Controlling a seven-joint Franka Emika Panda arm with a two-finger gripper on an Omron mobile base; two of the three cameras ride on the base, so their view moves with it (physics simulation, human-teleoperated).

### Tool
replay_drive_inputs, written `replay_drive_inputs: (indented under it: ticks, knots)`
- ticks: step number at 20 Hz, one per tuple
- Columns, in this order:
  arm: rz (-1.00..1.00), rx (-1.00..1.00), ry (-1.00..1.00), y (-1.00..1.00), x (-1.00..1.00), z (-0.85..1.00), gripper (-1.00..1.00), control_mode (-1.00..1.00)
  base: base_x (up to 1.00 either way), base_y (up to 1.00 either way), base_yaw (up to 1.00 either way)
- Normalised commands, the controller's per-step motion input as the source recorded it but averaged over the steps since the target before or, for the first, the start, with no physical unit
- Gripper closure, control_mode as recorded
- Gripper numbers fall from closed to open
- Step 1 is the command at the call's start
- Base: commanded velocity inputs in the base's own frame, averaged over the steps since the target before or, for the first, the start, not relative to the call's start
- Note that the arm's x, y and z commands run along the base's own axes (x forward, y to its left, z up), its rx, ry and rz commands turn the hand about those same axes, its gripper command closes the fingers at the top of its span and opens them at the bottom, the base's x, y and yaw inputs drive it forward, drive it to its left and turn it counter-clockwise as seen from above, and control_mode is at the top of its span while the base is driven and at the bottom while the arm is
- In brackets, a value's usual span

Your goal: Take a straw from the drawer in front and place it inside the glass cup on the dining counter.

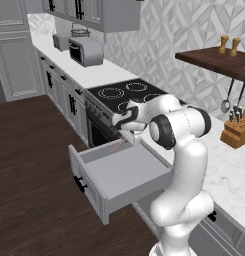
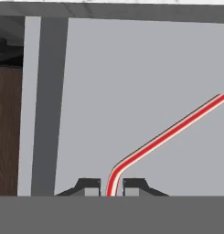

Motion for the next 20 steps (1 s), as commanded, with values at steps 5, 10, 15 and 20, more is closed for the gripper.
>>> replay_drive_inputs:
  ticks: [5,10,15,20]
  knots:
    - [0.0,-0.03,-0.05,0.05,-0.34,1.0,1.0,-1.0,0.0,0.0,0.0]
    - [0.0,-0.1,-0.07,0.02,-0.68,1.0,1.0,-1.0,0.0,0.0,0.0]
    - [0.0,-0.07,-0.03,0.0,-0.84,0.83,1.0,-1.0,0.0,0.0,0.0]
    - [0.0,-0.04,-0.01,0.0,-0.79,0.42,1.0,-1.0,0.0,0.0,0.0]
